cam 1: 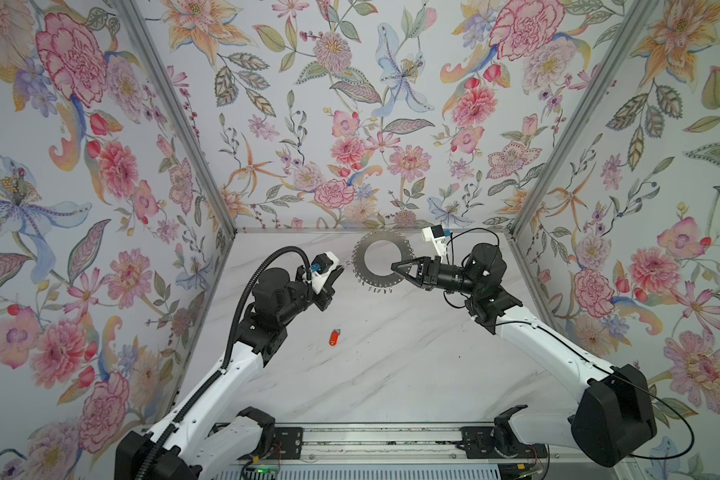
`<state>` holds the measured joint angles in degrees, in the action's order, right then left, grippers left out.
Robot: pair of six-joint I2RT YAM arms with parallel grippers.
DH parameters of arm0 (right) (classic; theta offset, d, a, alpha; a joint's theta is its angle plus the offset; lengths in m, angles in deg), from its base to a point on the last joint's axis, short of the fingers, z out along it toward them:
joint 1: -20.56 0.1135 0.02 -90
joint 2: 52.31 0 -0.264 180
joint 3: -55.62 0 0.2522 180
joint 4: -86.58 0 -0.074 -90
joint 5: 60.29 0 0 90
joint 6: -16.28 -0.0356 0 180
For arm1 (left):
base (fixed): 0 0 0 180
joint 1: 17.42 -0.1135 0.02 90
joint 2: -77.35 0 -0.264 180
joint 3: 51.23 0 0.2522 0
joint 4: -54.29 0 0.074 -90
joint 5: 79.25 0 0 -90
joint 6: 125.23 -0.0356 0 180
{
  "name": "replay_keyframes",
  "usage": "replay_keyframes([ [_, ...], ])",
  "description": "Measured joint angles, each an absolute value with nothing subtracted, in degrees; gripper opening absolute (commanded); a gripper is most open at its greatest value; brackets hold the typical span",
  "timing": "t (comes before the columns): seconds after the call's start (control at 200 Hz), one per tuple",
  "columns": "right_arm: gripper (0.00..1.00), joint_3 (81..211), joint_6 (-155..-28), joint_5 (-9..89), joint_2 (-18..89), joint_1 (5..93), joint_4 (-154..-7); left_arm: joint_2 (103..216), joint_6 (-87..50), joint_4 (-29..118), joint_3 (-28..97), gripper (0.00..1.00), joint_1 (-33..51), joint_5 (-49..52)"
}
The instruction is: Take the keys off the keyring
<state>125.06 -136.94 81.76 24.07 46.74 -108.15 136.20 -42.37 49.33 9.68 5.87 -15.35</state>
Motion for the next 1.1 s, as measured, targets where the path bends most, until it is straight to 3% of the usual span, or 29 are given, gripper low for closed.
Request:
replay_keyframes([
  [0.215,0.22,122.78,-138.07,81.34,26.19,47.63,-112.94,136.51,-45.58,44.61,14.19,0.0,5.83,-15.55],
  [0.355,0.24,120.29,-138.23,80.91,27.63,48.22,-115.69,137.47,-47.2,41.7,16.61,0.0,5.83,-15.53],
  [0.621,0.46,115.72,-138.34,79.7,29.6,49.3,-119.32,139.24,-50.15,36.37,20.55,0.0,5.83,-14.28],
  [0.876,0.57,113.39,-131.19,78.06,29.66,49.43,-115.06,141.73,-52.79,32.02,25.22,0.0,5.83,-12.93],
  [1.101,0.58,113.3,-118.23,74.2,25.62,49.32,-100.48,142.98,-54.54,29.07,27.04,0.0,5.78,-11.59],
])
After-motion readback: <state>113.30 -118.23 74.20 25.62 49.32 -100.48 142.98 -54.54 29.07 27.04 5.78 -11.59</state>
